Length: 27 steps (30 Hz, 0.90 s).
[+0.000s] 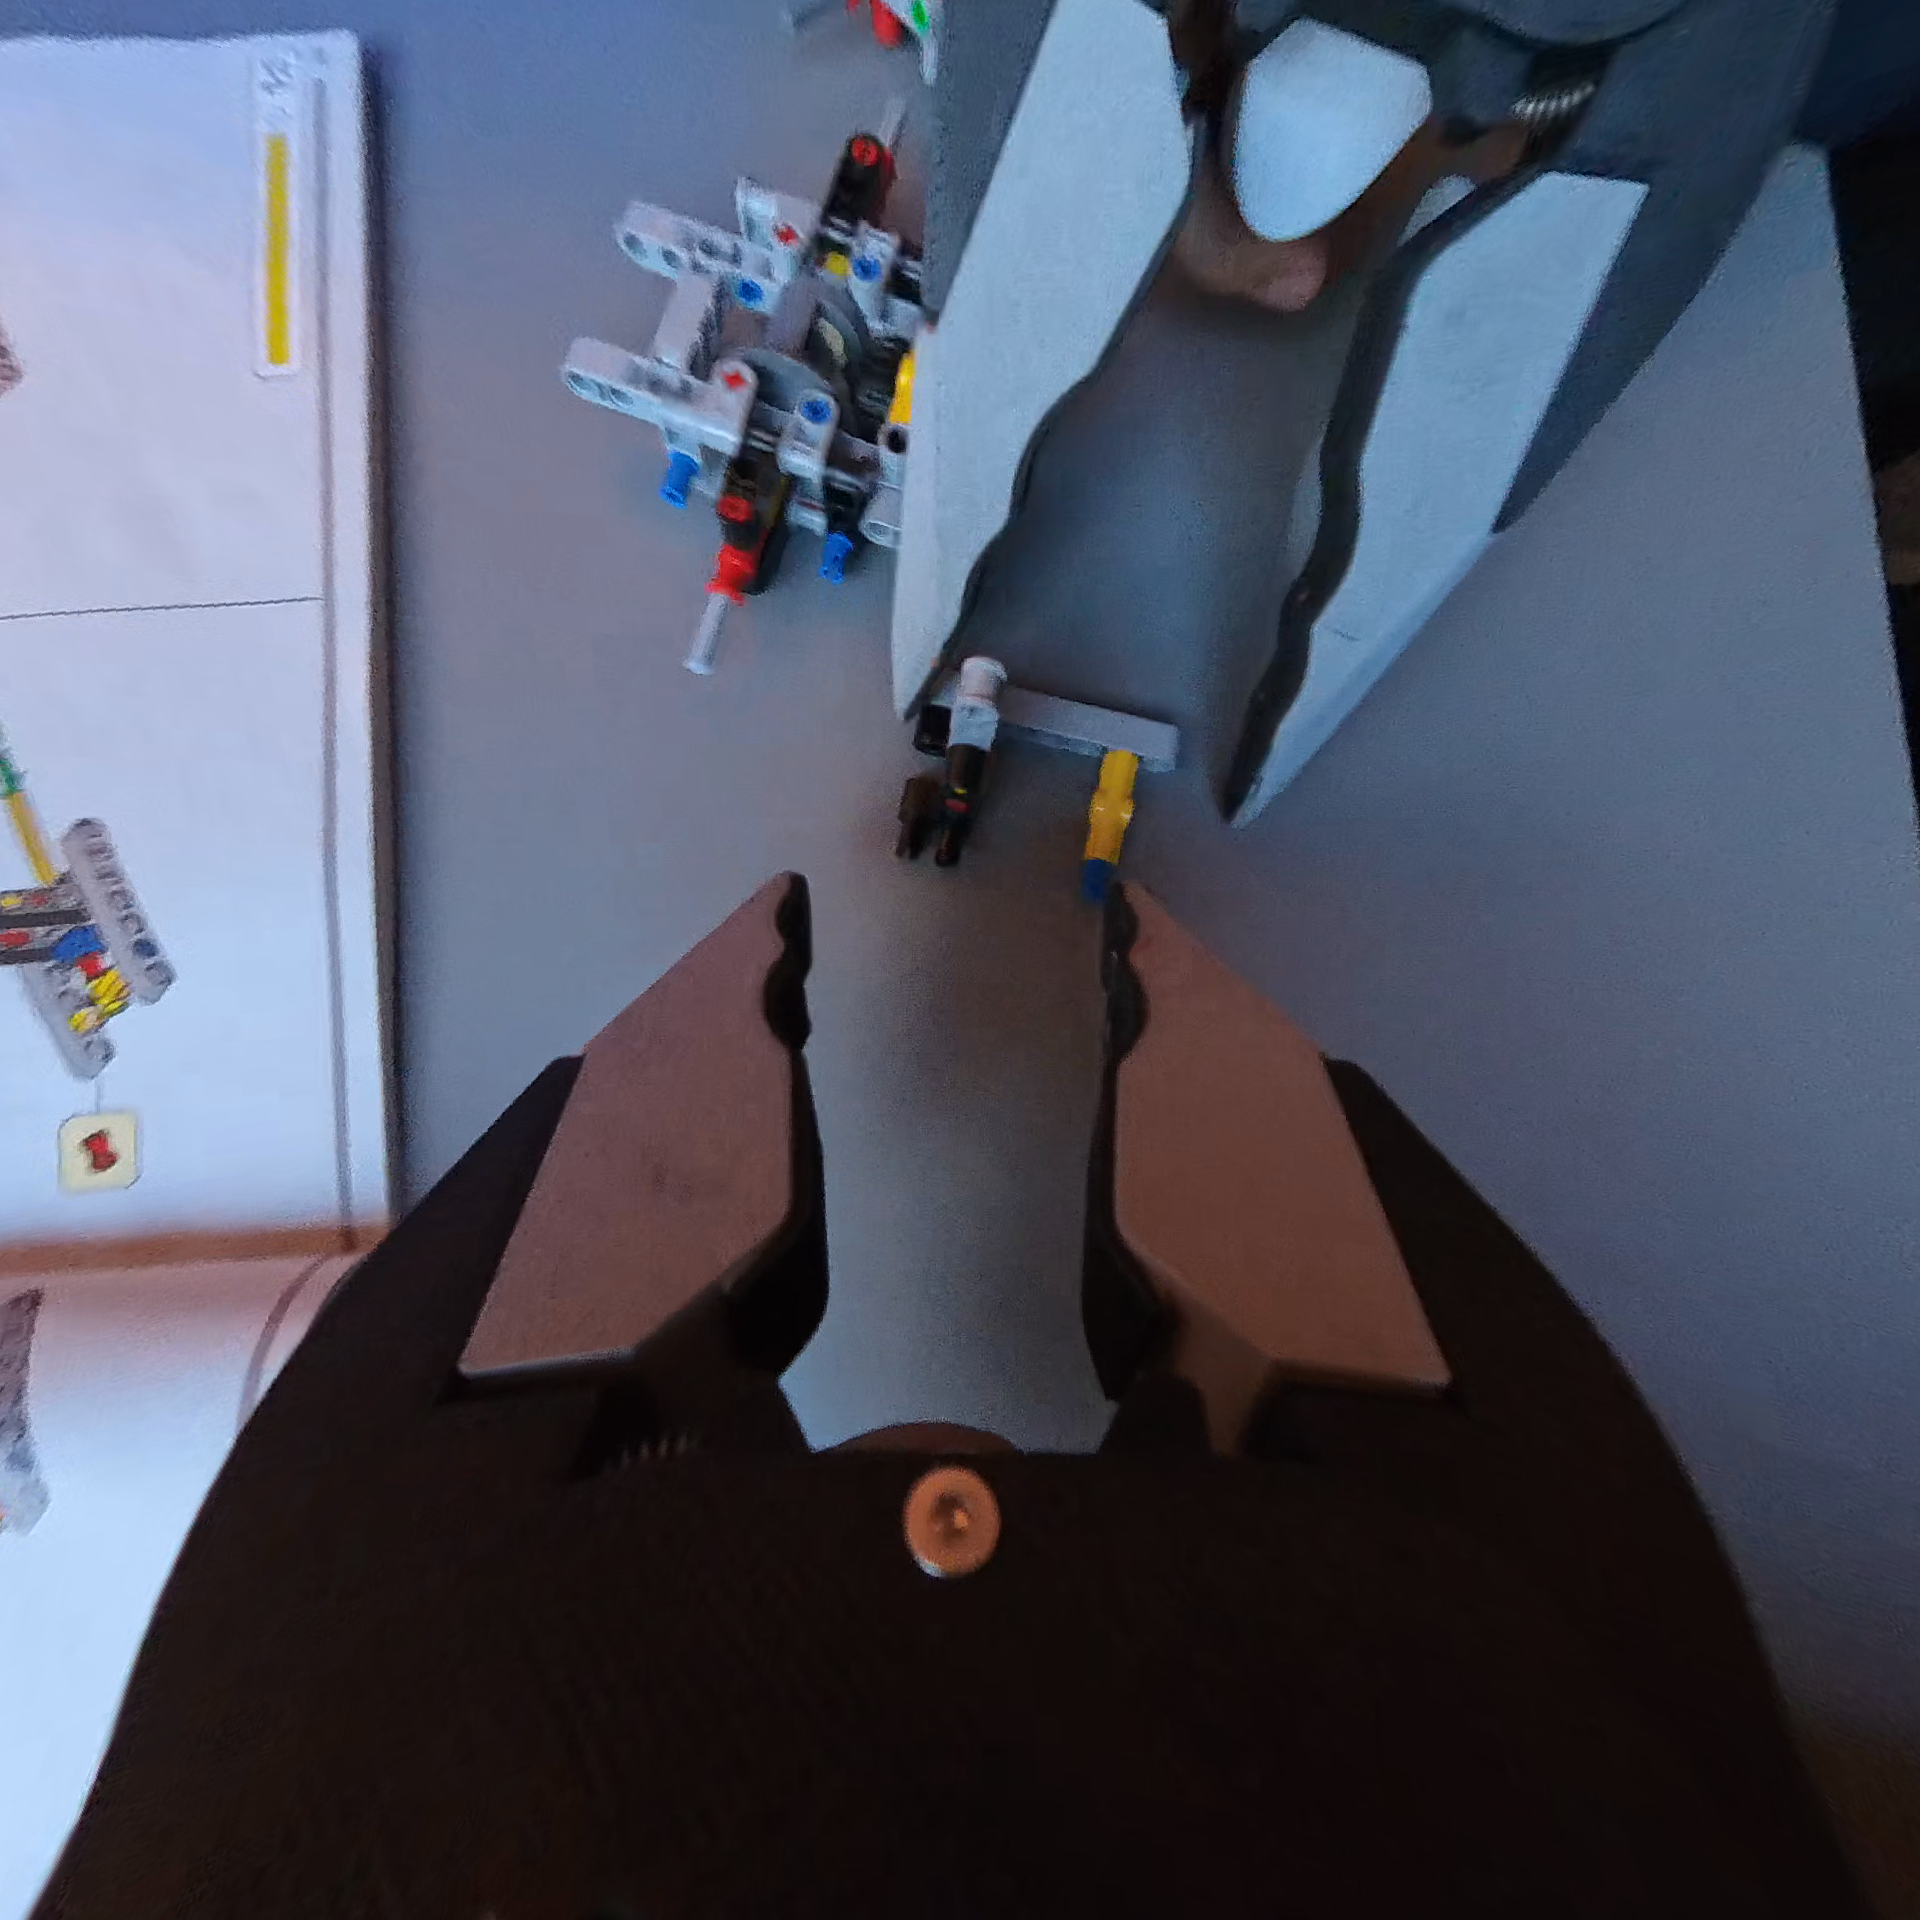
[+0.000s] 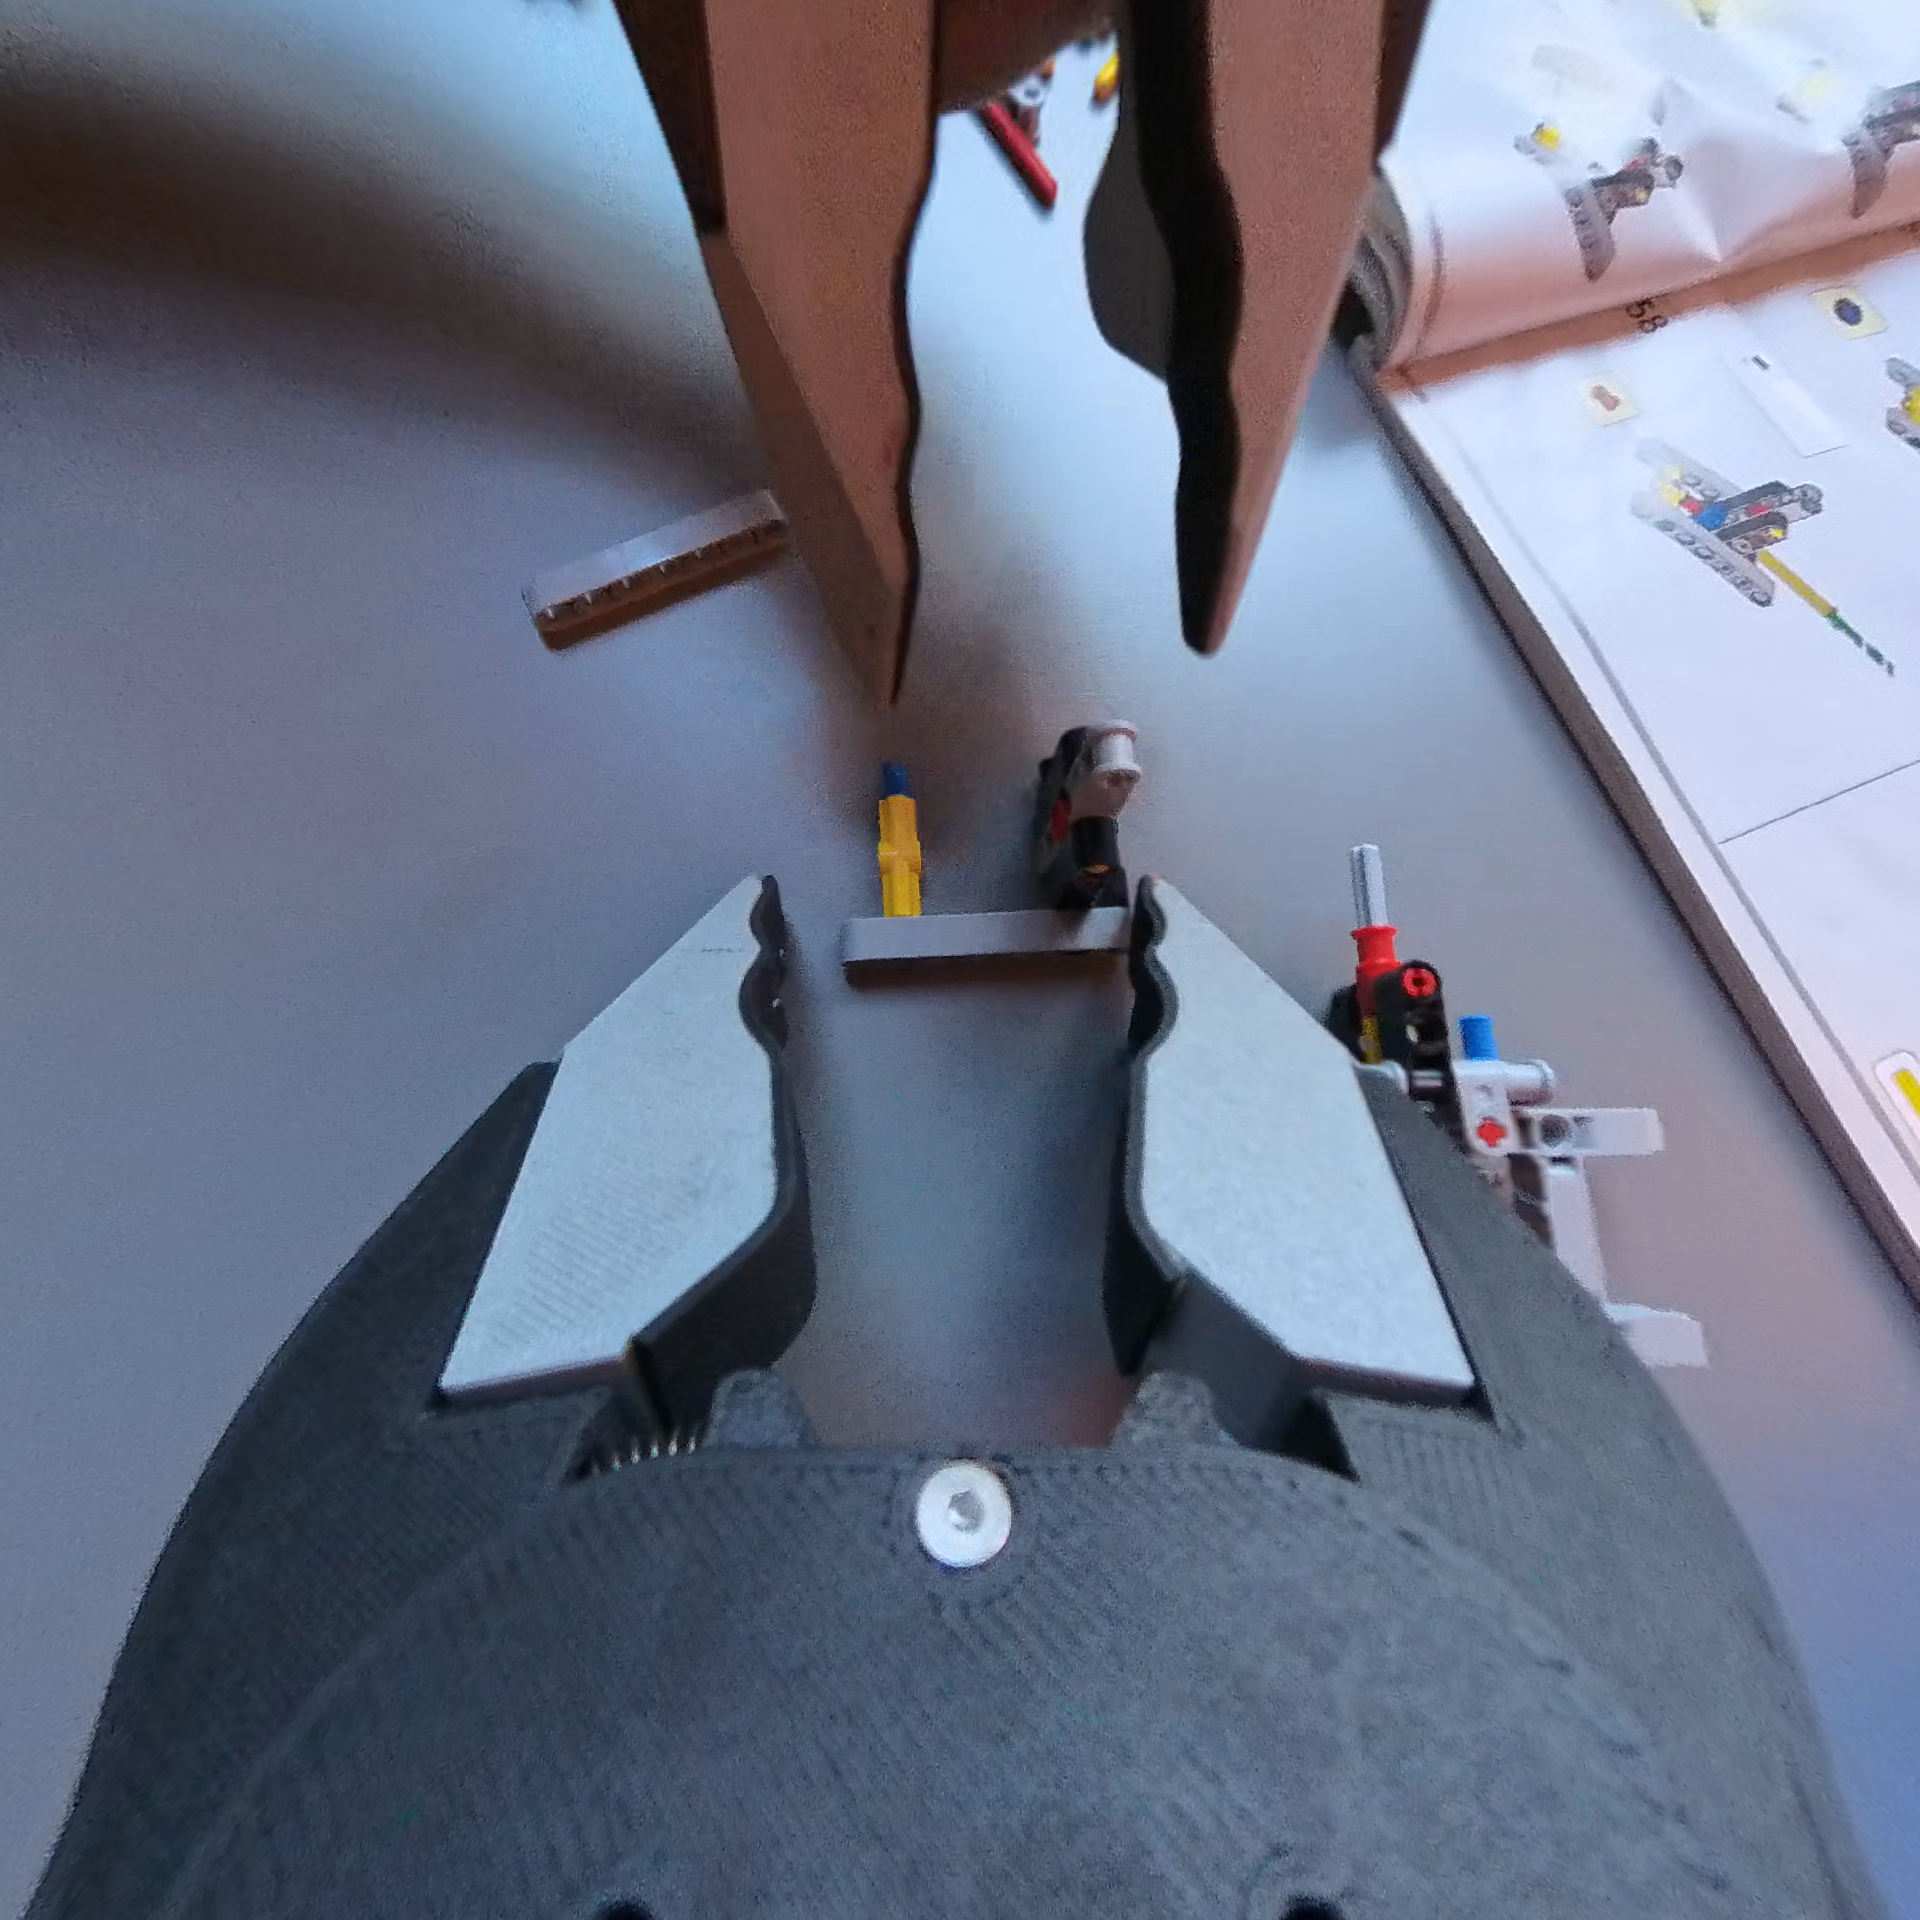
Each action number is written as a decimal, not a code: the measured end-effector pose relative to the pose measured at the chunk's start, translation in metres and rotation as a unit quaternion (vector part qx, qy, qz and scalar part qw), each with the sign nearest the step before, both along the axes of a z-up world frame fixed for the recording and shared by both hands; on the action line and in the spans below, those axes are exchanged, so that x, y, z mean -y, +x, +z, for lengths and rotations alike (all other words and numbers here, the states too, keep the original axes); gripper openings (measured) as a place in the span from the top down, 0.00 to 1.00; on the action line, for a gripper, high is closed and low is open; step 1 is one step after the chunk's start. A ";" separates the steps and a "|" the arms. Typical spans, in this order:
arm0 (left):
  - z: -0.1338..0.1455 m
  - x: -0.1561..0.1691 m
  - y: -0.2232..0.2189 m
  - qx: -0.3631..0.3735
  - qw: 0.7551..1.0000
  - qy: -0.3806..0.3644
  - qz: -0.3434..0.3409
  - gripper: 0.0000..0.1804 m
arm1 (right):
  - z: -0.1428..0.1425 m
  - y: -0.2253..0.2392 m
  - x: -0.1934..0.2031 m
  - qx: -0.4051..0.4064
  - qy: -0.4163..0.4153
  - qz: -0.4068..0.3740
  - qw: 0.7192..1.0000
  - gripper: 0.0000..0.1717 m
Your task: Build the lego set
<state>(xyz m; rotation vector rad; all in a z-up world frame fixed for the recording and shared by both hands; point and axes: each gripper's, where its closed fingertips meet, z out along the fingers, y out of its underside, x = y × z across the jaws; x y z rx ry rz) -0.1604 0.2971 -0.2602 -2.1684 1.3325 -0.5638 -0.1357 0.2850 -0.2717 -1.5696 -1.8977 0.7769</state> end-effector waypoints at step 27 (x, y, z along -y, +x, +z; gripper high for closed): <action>-0.010 0.055 0.008 0.005 0.998 -0.035 -0.050 0.82 | -0.003 0.017 0.005 0.022 -0.005 -0.115 0.993 0.78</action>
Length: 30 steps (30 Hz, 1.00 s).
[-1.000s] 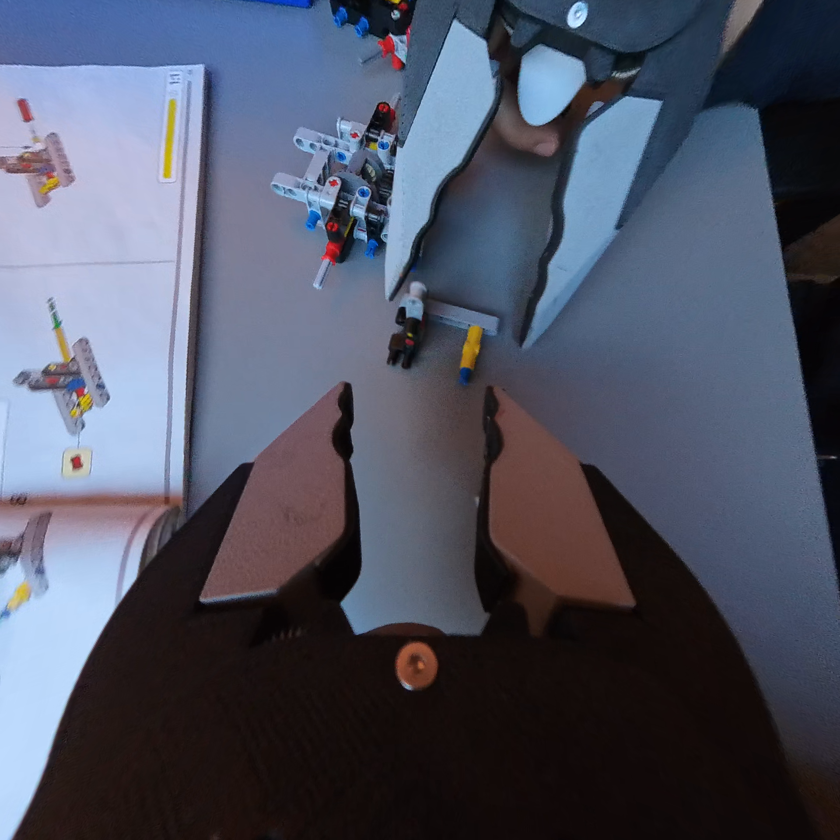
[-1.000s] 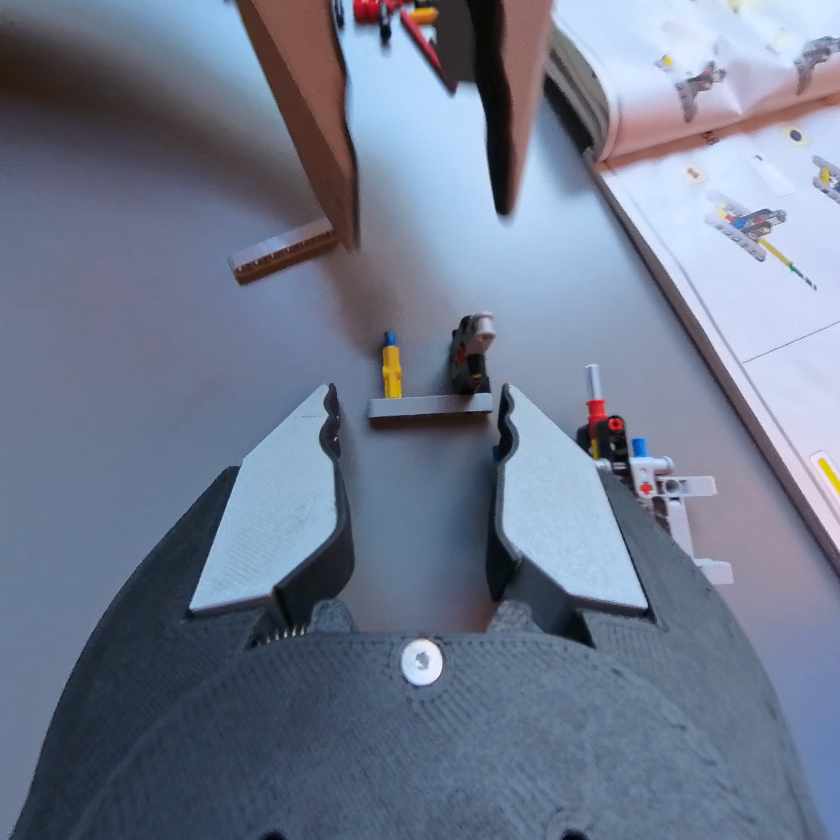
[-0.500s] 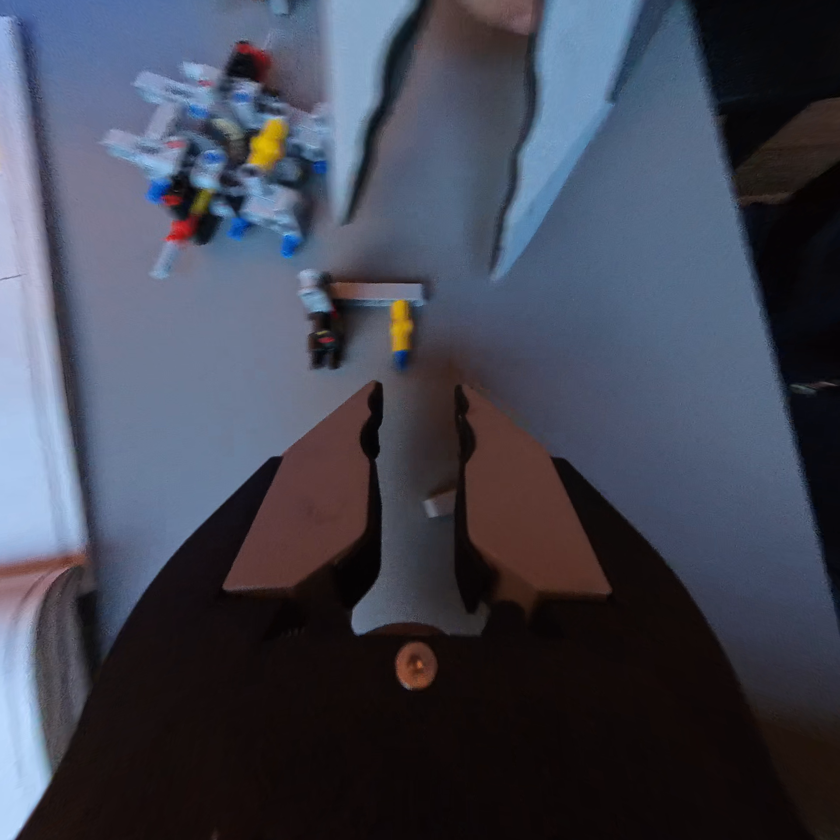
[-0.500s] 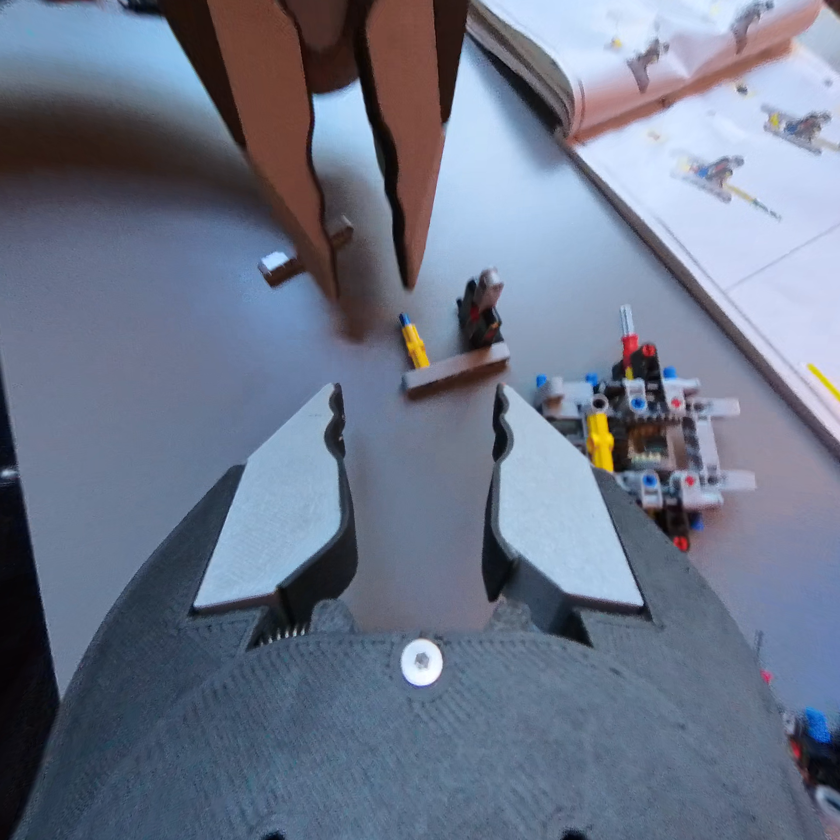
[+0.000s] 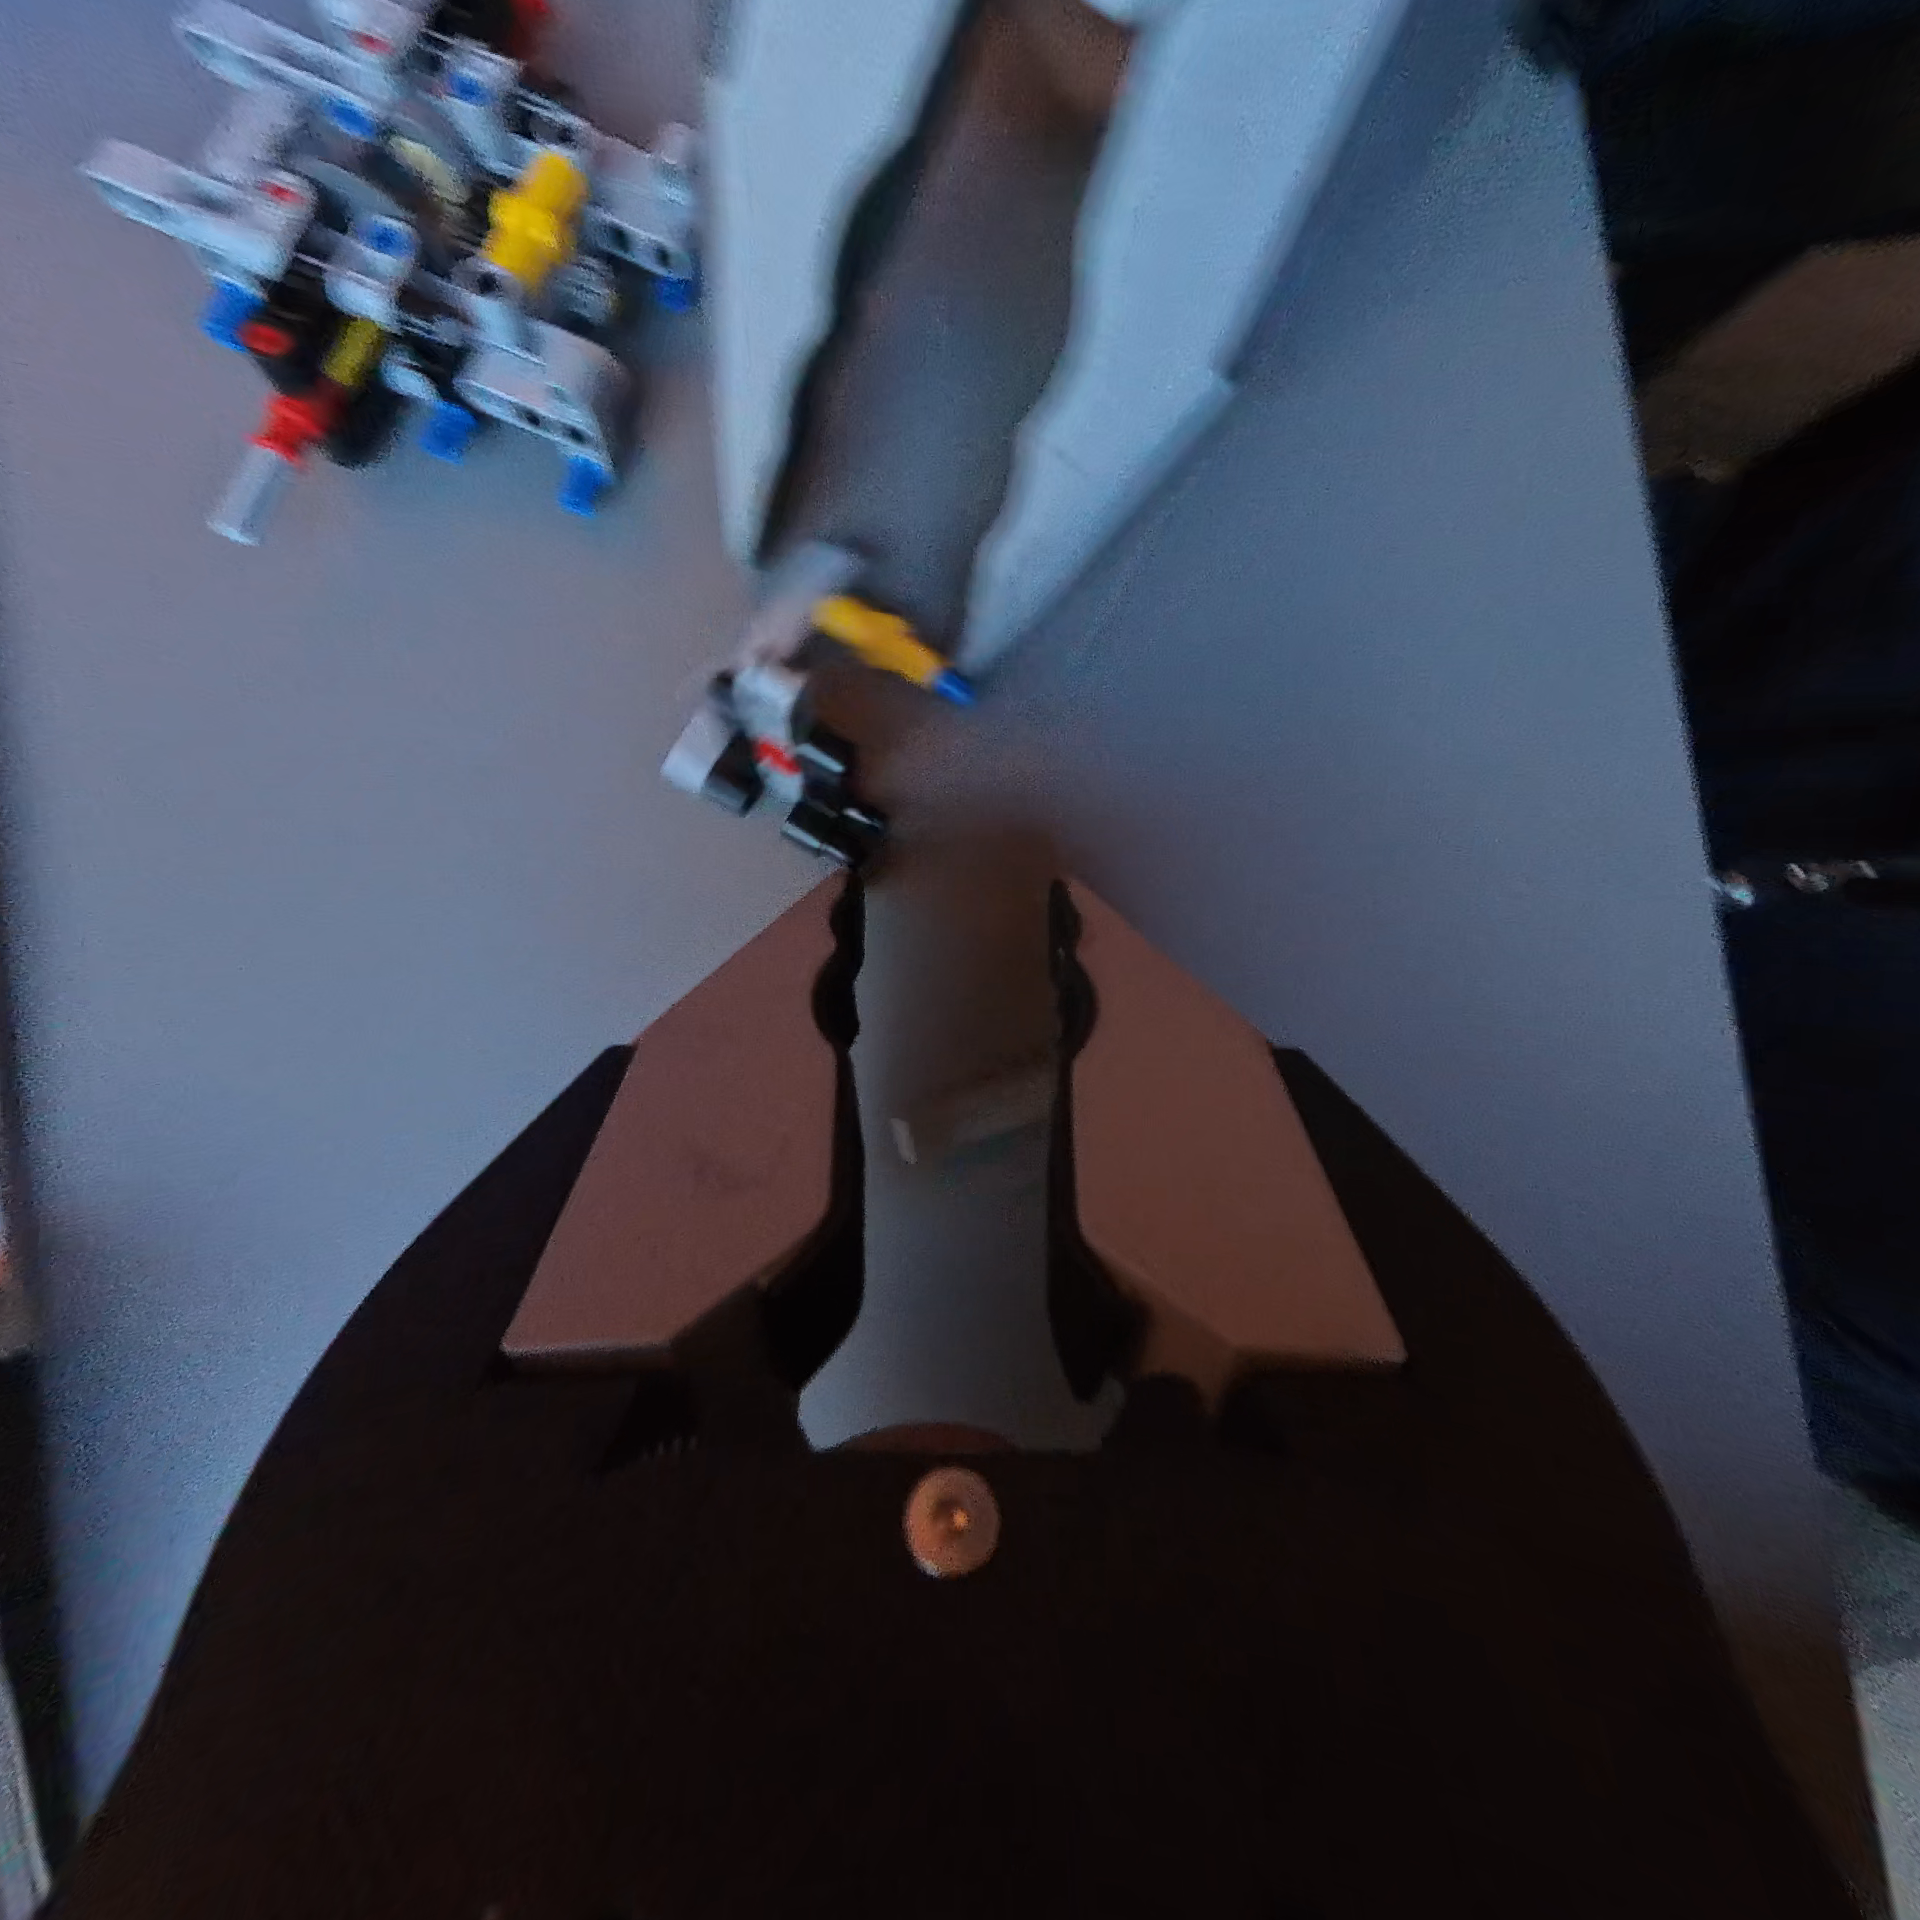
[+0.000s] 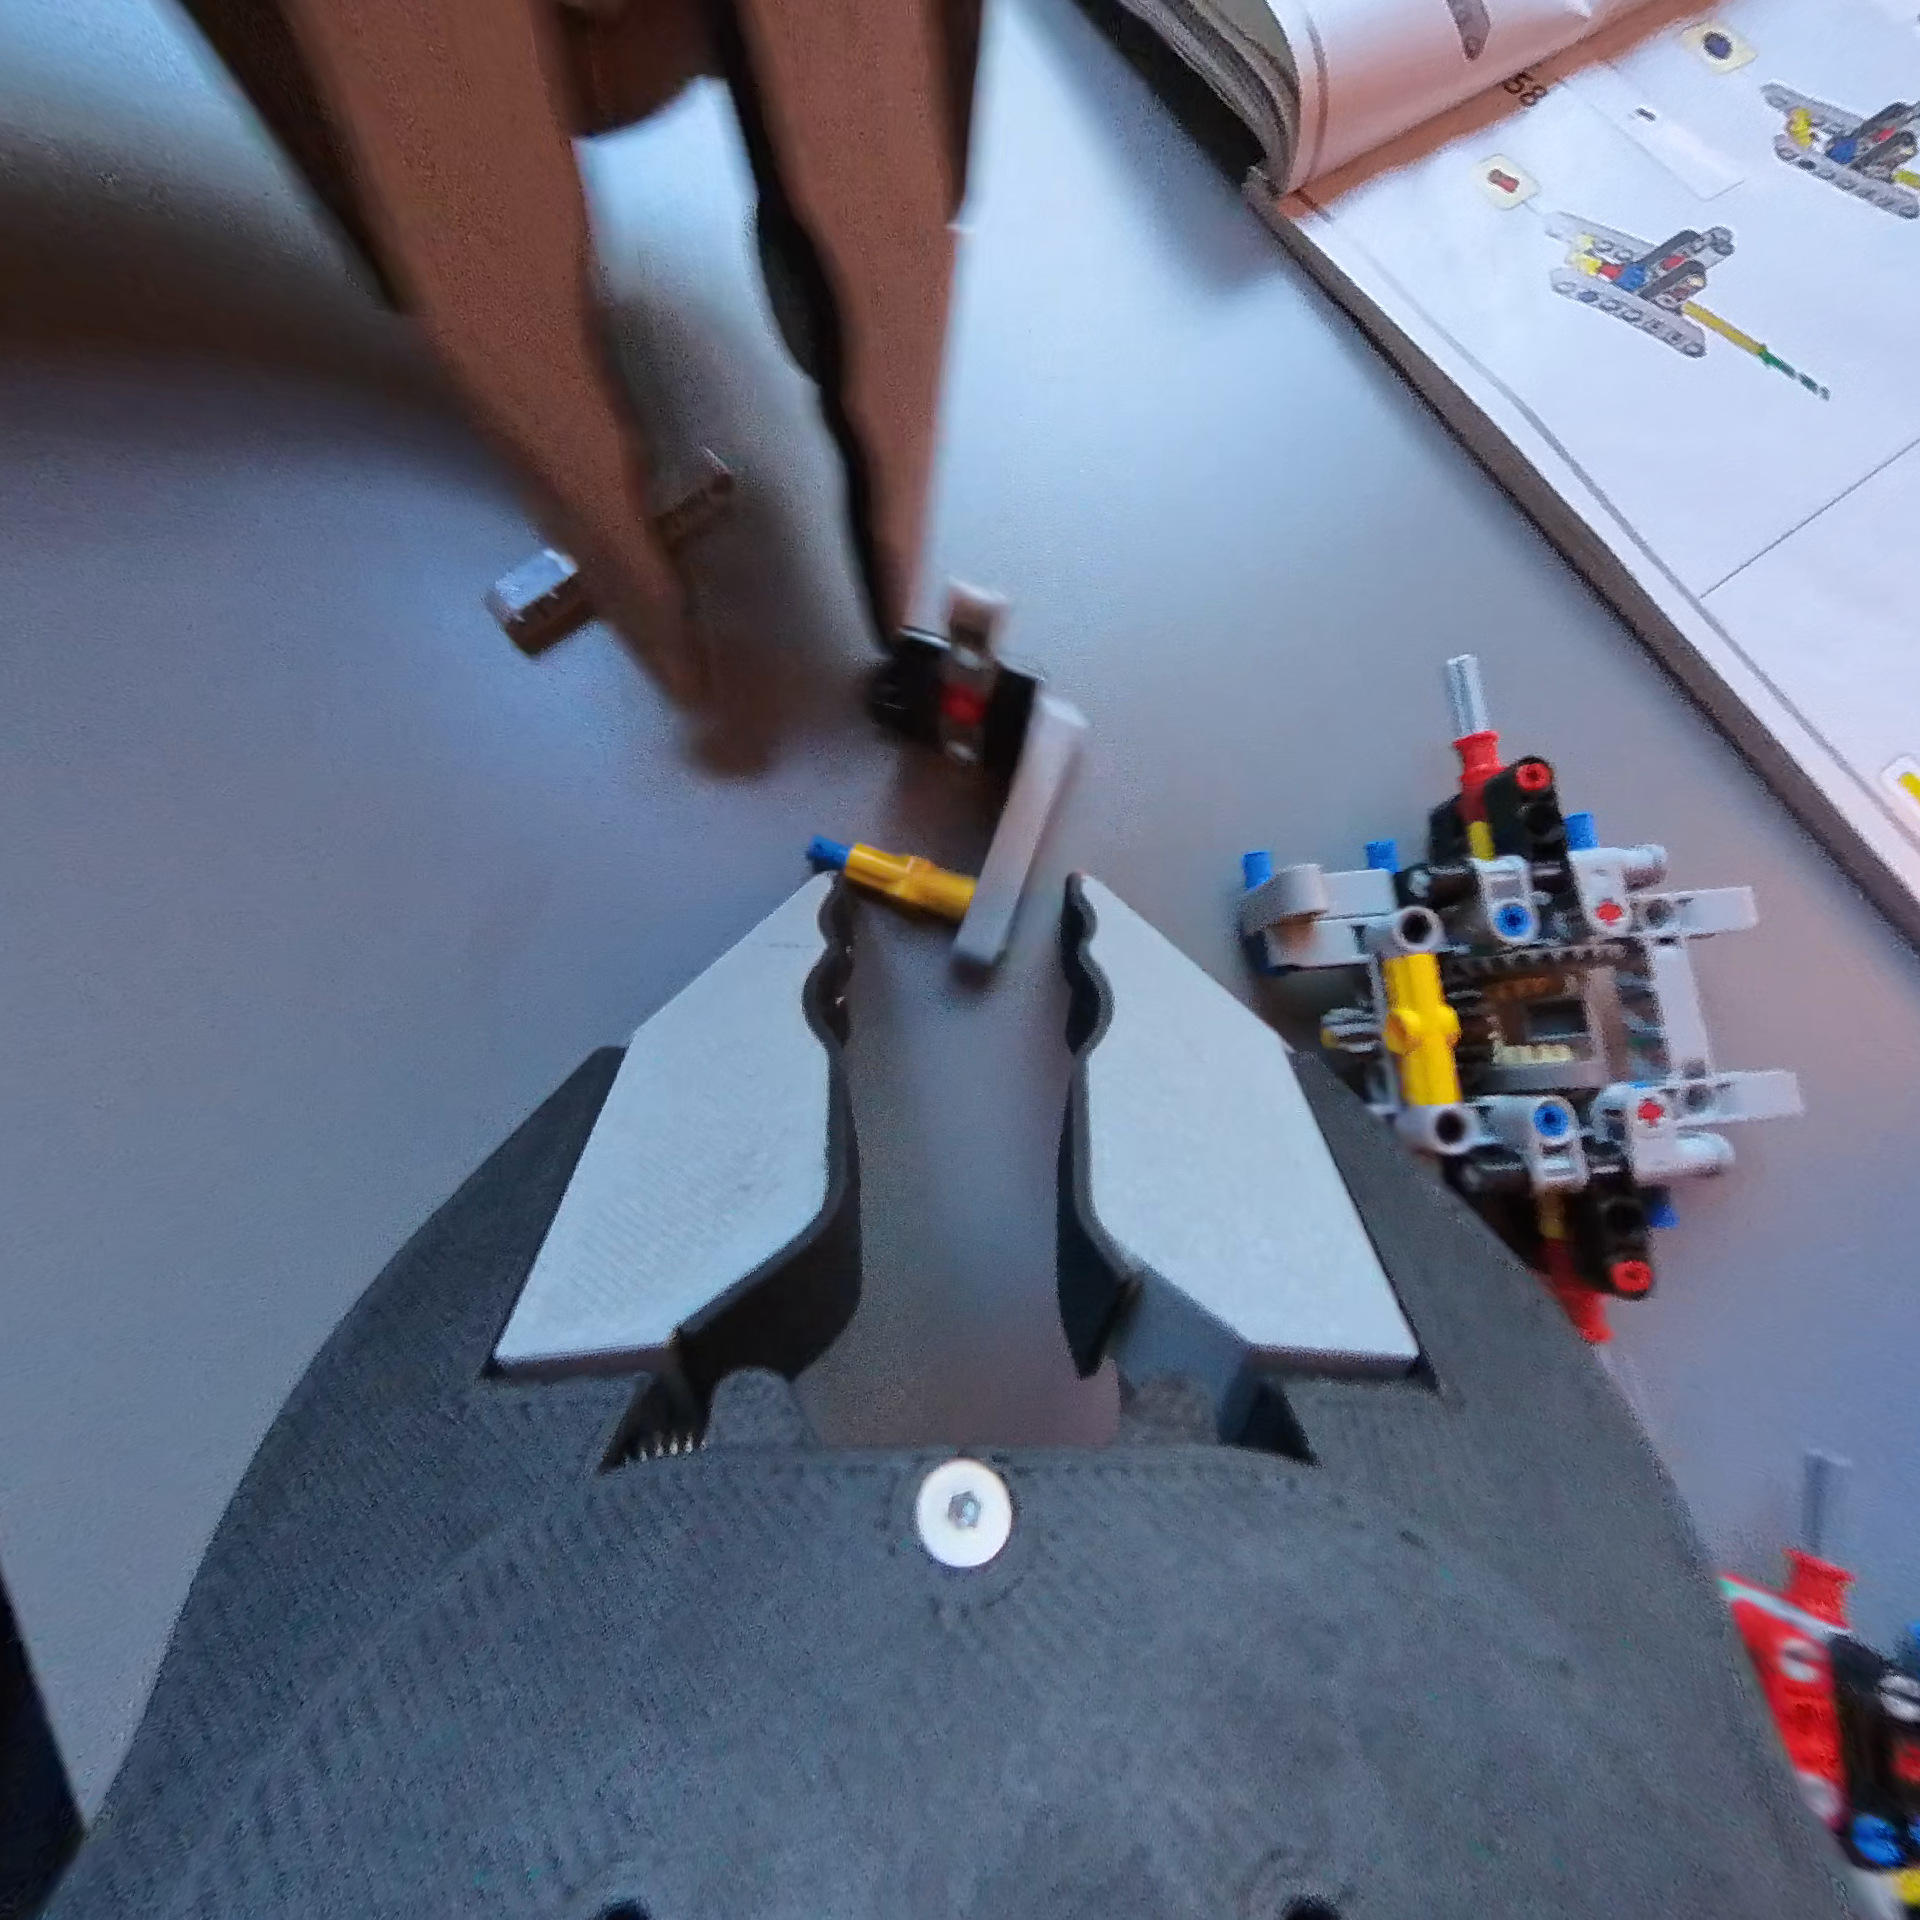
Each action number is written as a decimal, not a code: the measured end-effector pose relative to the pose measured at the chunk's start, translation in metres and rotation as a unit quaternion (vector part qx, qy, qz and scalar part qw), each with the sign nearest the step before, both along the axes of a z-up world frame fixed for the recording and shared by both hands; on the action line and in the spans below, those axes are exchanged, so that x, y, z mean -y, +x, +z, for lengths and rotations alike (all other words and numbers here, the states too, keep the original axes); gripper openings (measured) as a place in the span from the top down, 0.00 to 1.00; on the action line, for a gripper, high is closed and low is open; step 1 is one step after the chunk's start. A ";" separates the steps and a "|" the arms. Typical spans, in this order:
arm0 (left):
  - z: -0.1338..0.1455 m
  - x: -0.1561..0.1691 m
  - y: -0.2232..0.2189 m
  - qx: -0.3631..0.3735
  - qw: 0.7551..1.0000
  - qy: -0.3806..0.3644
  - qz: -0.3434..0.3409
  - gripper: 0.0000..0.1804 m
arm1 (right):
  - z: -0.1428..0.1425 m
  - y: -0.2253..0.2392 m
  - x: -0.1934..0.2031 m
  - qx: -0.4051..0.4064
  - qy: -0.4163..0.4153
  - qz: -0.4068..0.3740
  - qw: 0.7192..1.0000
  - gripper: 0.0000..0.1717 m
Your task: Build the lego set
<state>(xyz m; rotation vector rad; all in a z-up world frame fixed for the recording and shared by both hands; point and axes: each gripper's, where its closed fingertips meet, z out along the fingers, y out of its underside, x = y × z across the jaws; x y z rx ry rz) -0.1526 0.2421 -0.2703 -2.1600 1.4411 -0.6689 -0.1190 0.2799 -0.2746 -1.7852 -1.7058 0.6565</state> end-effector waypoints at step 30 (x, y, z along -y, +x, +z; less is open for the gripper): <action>0.013 -0.044 -0.025 0.027 0.996 0.086 0.020 0.69 | 0.001 -0.049 0.084 0.008 -0.030 0.057 0.998 0.92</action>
